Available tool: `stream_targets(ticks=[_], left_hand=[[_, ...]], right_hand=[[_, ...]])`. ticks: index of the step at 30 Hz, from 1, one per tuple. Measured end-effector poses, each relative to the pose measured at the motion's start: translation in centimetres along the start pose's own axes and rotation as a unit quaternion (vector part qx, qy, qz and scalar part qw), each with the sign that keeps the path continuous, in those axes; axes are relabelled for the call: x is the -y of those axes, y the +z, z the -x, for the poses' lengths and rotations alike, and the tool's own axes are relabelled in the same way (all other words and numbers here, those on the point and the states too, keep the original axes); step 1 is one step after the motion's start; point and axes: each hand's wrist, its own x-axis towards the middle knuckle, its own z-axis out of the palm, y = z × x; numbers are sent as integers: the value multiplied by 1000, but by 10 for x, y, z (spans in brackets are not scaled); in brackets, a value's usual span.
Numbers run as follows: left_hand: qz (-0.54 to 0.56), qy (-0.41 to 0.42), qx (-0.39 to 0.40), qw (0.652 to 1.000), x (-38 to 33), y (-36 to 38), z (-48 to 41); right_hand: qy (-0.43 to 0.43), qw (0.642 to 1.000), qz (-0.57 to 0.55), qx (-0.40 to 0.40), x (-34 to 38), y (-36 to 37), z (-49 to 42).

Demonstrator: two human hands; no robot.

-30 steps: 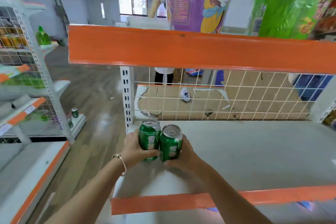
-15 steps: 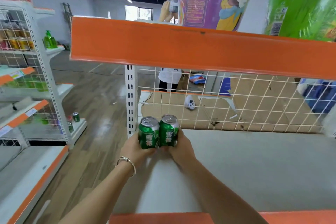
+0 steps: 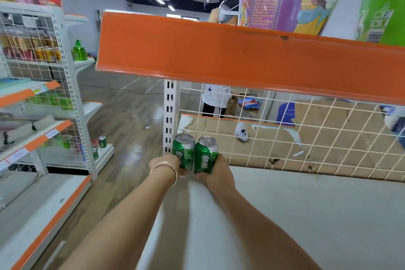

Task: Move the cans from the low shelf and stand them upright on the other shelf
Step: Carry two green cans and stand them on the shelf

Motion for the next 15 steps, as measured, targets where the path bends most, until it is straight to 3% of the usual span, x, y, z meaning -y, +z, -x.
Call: stream_targets(ticks=[5, 15], left_hand=[[-50, 7, -37, 998, 0, 5, -1], [23, -20, -62, 998, -3, 9, 2]], right_hand=[[11, 1000, -5, -4, -1, 3, -12], [73, 997, 37, 4, -2, 3, -22]])
